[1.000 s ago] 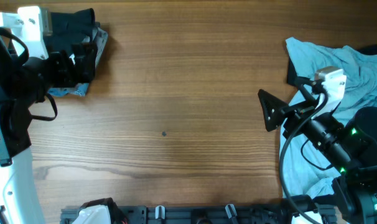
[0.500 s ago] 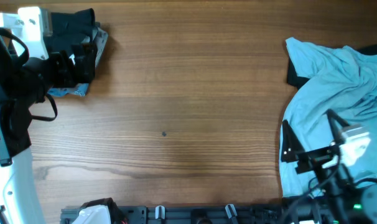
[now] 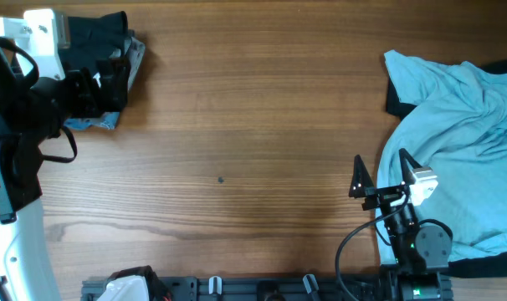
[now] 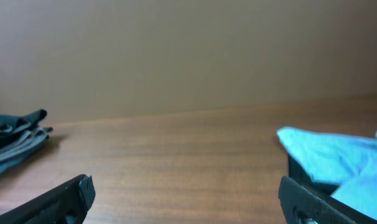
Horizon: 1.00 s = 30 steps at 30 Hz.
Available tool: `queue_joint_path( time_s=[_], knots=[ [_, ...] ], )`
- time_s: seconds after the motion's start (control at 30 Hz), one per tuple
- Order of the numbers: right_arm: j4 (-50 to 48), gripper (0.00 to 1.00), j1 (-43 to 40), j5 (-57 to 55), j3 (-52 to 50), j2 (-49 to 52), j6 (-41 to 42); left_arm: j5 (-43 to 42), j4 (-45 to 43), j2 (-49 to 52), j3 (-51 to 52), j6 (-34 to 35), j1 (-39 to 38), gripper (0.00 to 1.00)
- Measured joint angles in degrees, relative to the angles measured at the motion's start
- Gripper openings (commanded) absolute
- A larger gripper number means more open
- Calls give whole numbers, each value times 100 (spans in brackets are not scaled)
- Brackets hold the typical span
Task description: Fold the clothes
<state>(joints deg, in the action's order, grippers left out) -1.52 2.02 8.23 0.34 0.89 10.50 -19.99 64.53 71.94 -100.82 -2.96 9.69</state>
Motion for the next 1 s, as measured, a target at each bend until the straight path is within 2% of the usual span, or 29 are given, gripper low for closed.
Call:
queue_joint_path(
  time_s=[1.0],
  knots=[
    [109,100,0,-39,0,0,125,0,0,0,0,0,0,100]
  ],
)
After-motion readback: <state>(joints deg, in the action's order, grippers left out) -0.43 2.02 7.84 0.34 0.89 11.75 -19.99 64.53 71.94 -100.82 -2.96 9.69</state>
